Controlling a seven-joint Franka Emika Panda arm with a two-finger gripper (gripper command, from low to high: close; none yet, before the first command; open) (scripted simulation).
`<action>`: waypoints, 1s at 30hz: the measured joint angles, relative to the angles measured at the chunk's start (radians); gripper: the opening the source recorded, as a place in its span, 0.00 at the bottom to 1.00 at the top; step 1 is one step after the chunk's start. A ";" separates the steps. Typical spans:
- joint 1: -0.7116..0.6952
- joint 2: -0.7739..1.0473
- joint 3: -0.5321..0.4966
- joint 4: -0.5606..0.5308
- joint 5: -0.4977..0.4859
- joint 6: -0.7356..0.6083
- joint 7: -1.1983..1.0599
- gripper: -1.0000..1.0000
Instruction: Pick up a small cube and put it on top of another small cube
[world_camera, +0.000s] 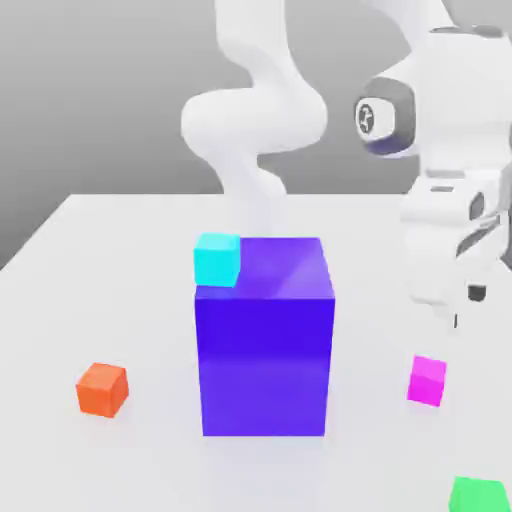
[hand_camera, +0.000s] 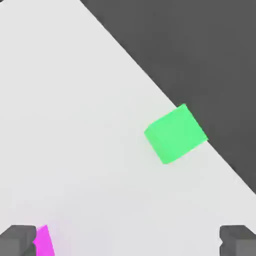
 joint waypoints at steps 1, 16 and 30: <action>0.014 0.037 0.008 -0.019 -0.018 0.022 -0.007 0.50; 0.163 0.374 -0.127 -0.018 -0.224 0.271 0.094 0.00; 0.048 0.220 -0.068 0.146 -0.070 -0.047 -0.140 0.00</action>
